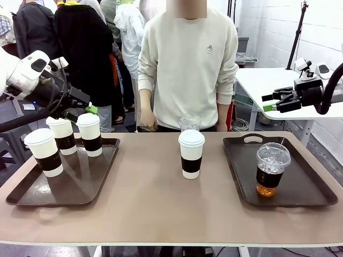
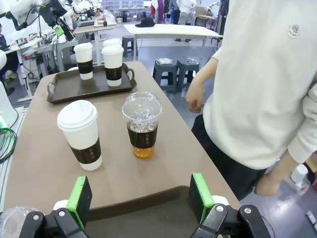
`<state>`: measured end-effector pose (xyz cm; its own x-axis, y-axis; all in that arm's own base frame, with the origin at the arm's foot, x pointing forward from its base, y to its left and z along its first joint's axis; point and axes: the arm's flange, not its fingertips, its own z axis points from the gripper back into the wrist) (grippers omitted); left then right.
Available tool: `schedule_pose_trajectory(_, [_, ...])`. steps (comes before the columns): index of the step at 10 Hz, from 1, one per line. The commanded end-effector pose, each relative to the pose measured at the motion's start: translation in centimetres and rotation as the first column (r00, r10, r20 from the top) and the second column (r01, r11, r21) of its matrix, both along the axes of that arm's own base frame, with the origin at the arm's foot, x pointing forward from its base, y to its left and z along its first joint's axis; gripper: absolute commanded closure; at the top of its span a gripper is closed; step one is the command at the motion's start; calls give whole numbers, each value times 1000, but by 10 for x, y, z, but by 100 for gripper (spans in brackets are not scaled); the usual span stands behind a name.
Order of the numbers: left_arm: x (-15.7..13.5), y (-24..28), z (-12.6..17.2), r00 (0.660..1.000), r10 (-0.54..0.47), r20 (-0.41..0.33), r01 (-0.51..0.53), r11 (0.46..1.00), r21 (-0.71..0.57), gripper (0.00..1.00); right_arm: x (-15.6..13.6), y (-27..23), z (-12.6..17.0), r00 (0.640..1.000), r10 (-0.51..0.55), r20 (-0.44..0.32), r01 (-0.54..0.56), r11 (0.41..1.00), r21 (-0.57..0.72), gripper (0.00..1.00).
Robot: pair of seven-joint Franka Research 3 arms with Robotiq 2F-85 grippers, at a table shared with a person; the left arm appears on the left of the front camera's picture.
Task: Distribute the coffee onto the tray.
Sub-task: Pick up another iced Americano from the middle of the table and place it on the right Handle tray.
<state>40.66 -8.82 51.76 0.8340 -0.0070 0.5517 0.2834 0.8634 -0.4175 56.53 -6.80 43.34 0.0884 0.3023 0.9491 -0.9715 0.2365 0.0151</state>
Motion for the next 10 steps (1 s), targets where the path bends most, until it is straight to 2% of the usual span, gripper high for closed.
schedule_pose_trajectory(1, [1,1,-1,1000,-6,-5,5,1000,-16,0,4,6,0,1000,8,-1,-8,1000,-11,0])
schedule_pose_trajectory(5, [1,1,-1,1000,-6,-5,5,1000,-16,0,26,30,-3,995,92,-27,-94,994,-49,0])
schedule_pose_trajectory(10, [1,1,-1,1000,-6,-5,5,1000,-16,0,38,64,-17,984,176,-40,-178,981,-70,0])
